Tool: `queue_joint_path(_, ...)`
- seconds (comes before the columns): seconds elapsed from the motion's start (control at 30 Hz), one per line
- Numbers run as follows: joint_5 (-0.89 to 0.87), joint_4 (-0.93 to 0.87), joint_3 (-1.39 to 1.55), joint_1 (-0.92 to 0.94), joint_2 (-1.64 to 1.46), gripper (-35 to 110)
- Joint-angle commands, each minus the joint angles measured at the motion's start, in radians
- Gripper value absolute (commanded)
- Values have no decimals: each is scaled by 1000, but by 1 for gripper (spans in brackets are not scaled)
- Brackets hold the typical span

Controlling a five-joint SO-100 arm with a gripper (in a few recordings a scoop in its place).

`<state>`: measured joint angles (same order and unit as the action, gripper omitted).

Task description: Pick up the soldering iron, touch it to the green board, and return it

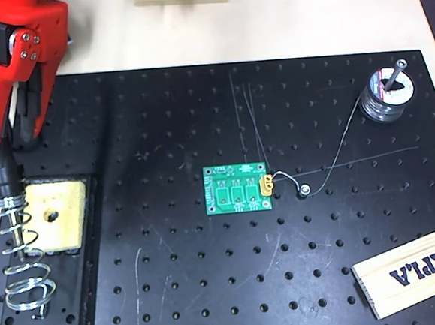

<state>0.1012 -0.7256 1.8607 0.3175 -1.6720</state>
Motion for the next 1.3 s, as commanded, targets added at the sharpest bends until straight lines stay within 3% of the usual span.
queue_joint_path(0.0, 23, -3, -51, 20, -5, 22)
queue_joint_path(1.27, 28, 0, -71, 32, 38, 19)
